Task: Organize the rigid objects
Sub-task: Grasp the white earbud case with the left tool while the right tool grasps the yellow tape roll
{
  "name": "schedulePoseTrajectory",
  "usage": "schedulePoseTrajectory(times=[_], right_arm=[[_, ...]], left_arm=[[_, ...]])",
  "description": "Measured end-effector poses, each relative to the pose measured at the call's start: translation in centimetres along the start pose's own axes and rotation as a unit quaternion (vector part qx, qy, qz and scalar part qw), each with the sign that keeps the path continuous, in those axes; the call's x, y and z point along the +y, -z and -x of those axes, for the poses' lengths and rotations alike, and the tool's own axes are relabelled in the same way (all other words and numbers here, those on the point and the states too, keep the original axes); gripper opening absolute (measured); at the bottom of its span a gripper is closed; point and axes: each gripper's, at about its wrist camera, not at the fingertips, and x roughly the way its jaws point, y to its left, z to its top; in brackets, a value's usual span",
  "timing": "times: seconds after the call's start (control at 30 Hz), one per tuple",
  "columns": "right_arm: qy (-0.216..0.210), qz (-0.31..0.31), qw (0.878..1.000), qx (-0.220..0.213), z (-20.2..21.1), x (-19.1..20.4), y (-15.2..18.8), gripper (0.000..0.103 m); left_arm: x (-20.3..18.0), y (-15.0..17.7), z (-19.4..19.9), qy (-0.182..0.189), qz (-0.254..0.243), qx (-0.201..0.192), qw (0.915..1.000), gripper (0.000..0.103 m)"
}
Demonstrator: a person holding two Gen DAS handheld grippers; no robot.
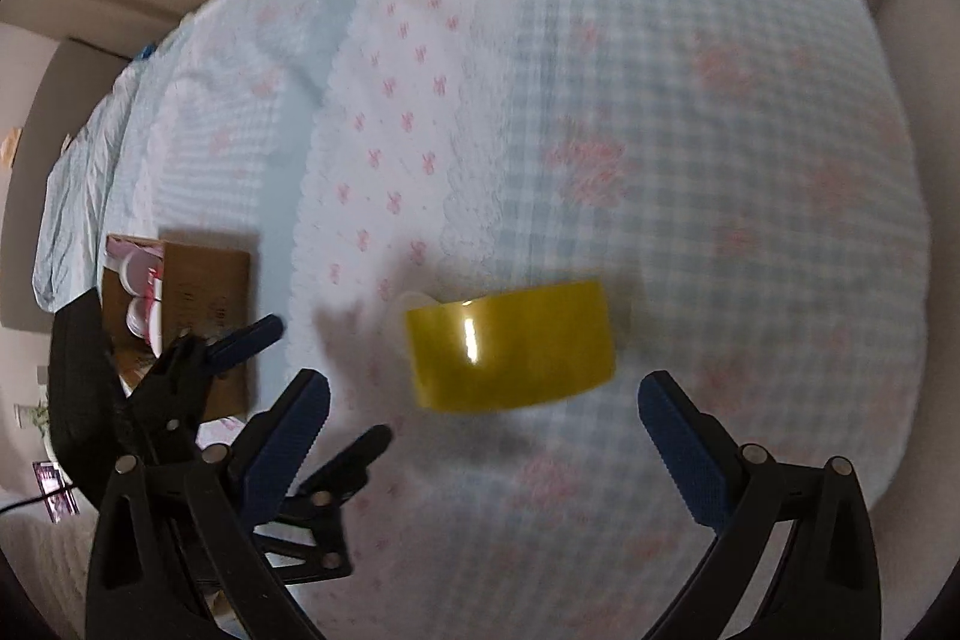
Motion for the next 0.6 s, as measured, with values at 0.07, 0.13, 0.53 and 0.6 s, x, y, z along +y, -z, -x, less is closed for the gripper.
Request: schedulePoseTrajectory(times=[0.07, 0.13, 0.53, 0.6], right_arm=[[-0.004, 0.003, 1.0, 0.007, -1.4, -0.5, -0.2, 0.103], [-0.01, 0.003, 1.0, 0.013, -2.5, -1.0, -0.3, 0.103], [-0.085, -0.001, 0.996, 0.011, -5.6, -3.3, -0.6, 0.097], [-0.092, -0.004, 0.996, 0.004, -5.4, -3.5, -0.4, 0.096]], left_arm=[[-0.1, 0.1, -1.1, -0.001, -0.002, 0.0, 1.0, 0.097], [-0.3, 0.2, -2.2, -0.007, -0.005, -0.003, 1.0, 0.097], [-0.7, 0.4, -4.4, -0.029, -0.036, -0.036, 0.9983, 0.083], [-1.0, 0.3, -4.4, -0.03, -0.043, -0.037, 0.9979, 0.075]])
